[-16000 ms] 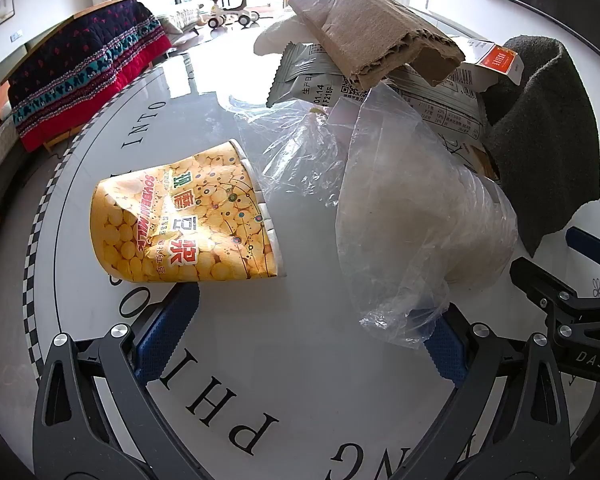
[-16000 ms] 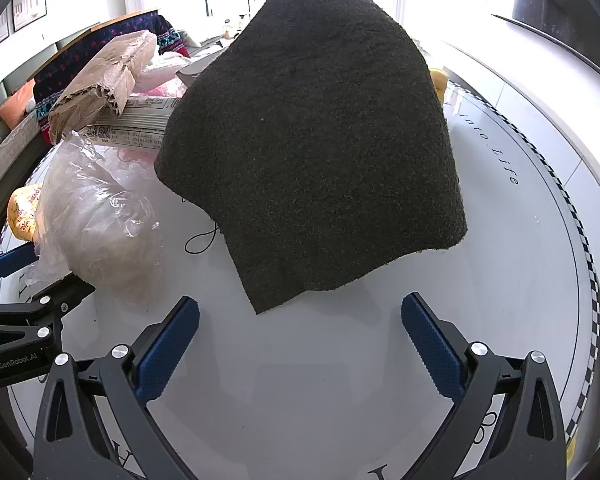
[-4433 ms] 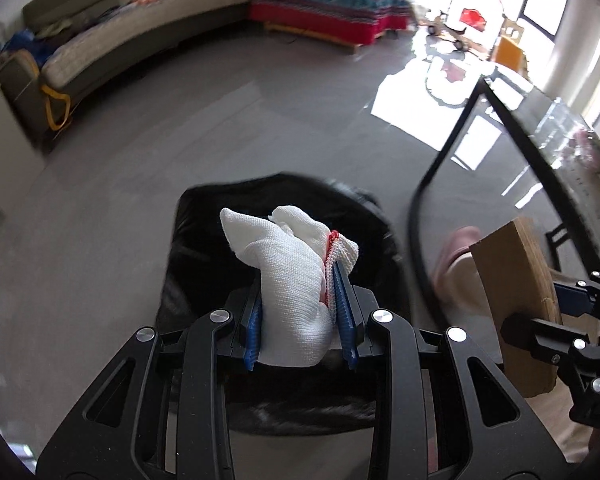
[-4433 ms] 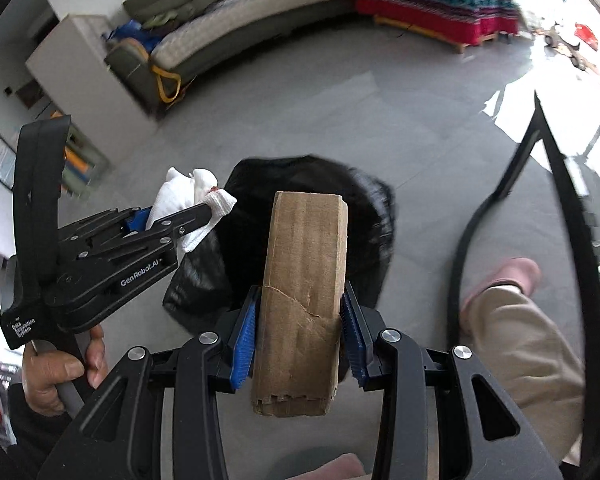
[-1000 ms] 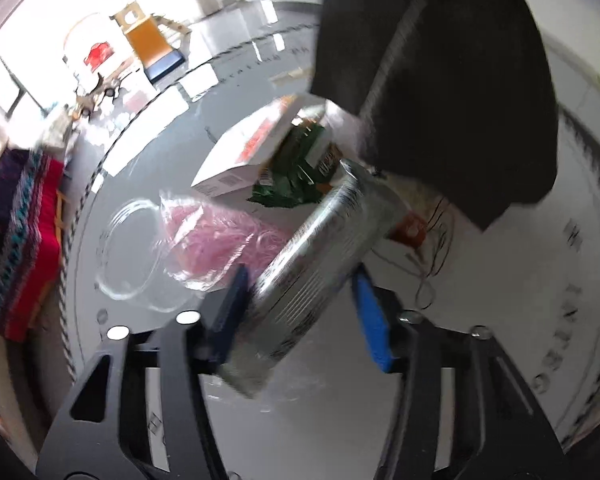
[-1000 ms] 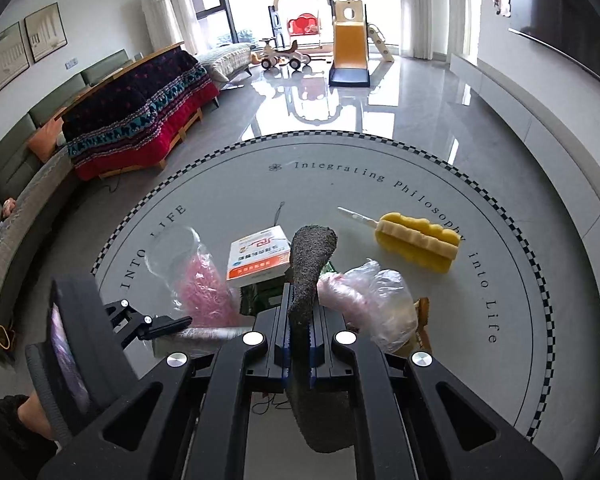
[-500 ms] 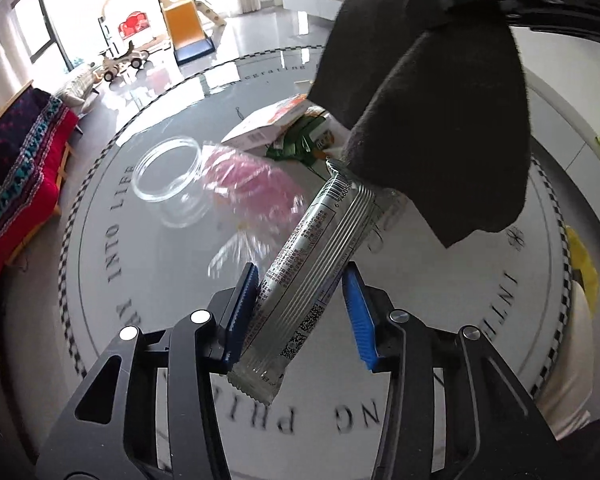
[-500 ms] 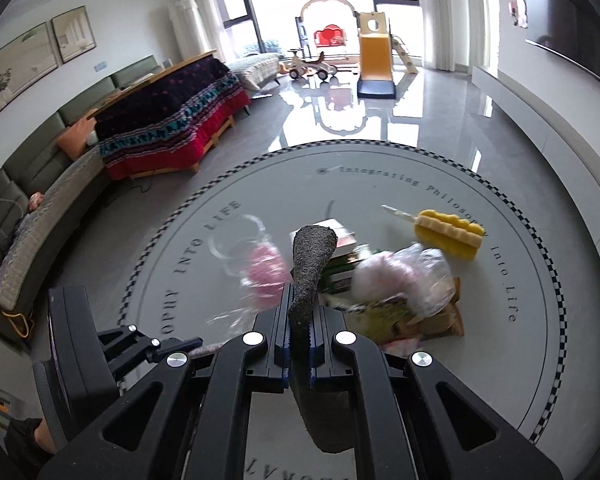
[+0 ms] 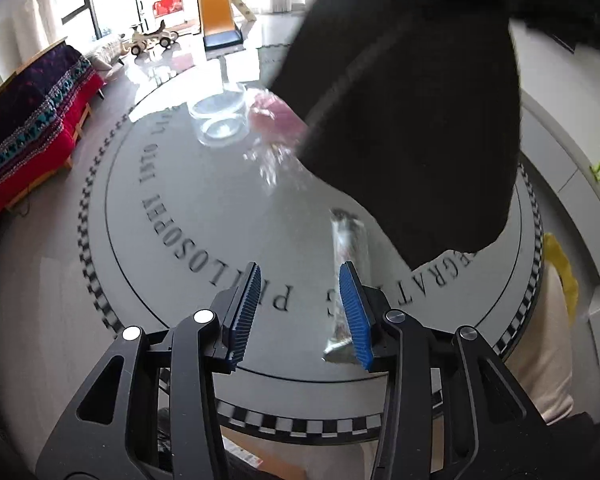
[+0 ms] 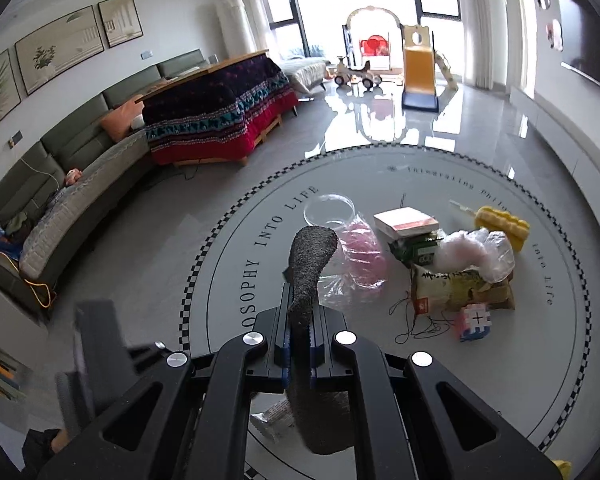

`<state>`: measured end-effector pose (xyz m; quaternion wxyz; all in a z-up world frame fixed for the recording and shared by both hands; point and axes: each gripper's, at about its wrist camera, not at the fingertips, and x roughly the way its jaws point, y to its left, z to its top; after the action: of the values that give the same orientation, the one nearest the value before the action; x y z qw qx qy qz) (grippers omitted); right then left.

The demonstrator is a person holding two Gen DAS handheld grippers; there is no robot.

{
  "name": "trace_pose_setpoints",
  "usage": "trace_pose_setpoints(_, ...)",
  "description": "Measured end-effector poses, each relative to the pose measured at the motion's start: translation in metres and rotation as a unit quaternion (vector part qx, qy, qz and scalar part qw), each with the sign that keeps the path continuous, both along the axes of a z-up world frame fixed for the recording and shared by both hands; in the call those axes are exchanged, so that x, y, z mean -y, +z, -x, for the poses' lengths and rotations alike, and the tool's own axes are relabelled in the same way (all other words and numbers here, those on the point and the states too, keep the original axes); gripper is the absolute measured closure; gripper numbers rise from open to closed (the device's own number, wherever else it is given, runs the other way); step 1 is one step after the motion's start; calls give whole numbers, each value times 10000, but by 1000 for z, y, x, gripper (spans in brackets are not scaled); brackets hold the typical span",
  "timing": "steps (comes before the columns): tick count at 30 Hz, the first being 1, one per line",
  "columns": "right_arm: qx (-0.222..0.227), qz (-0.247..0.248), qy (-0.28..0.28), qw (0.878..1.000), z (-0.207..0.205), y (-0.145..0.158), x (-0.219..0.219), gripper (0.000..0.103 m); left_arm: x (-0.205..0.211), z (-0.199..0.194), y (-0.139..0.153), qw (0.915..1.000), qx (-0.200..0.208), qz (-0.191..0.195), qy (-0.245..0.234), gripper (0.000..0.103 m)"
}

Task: Collect trash
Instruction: 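Grasp the silver snack bar wrapper with the left tool while the right tool grasps the grey felt cloth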

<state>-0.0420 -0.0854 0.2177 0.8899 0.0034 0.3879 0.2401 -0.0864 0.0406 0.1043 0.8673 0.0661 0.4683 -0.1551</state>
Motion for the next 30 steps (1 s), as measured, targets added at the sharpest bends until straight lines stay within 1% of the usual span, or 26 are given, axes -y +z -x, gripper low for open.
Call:
trace_pose_setpoints(1, 8, -19, -1, 10000, 2, 1, 1, 96, 4, -1, -5, 9999, -91, 45, -72, 54)
trace_pose_setpoints(2, 24, -18, -28, 10000, 2, 3, 4, 96, 10, -3, -11, 9998, -163, 62, -112, 32)
trace_pose_setpoints(3, 56, 4, -84, 9999, 2, 4, 8, 96, 13, -4, -14, 9998, -138, 36, -118, 15)
trace_pose_setpoints(4, 71, 16, -132, 9999, 2, 3, 11, 96, 18, -5, -17, 9999, -102, -2, -139, 12)
trace_pose_setpoints(5, 68, 14, -179, 9998, 1, 2, 16, 96, 22, -6, -20, 9998, -89, -33, -160, 12)
trace_pose_setpoints(8, 3, -18, -324, 9995, -6, -3, 31, 96, 35, -18, -36, 9996, -235, -127, -132, 12)
trace_pose_setpoints(10, -39, -63, -415, 9991, -12, -7, 42, 96, 44, -28, -50, 9991, -340, -233, -74, 12)
trace_pose_setpoints(14, -122, -120, -548, 9983, -20, -16, 56, 96, 55, -41, -70, 9980, -317, -518, 173, 12)
trace_pose_setpoints(15, -144, -121, -582, 9981, -22, -19, 60, 96, 56, -44, -74, 9976, -334, -567, 227, 15)
trace_pose_setpoints(16, -158, -127, -591, 9980, -23, -21, 62, 96, 57, -46, -78, 9971, -354, -615, 275, 20)
trace_pose_setpoints(17, -177, -136, -601, 9979, -24, -23, 63, 96, 57, -48, -81, 9967, -369, -652, 326, 34)
trace_pose_setpoints(18, -198, -149, -618, 9978, -26, -25, 65, 96, 56, -50, -82, 9974, -333, -511, 374, 48)
trace_pose_setpoints(19, -219, -159, -628, 9977, -27, -27, 66, 96, 55, -52, -82, 9981, -383, -307, 382, 56)
trace_pose_setpoints(20, -242, -174, -635, 9975, -28, -29, 68, 96, 54, -50, -82, 9981, -384, -253, 418, 71)
trace_pose_setpoints(21, -263, -186, -641, 9974, -28, -30, 68, 96, 54, -50, -82, 9980, -402, -203, 448, 73)
trace_pose_setpoints(25, -331, -237, -608, 9973, -27, -34, 67, 96, 44, -46, -81, 9978, -529, 54, 407, 73)
trace_pose_setpoints(30, -314, -253, -467, 9981, -14, -29, 51, 96, 23, -24, -67, 9974, -402, 161, 584, 73)
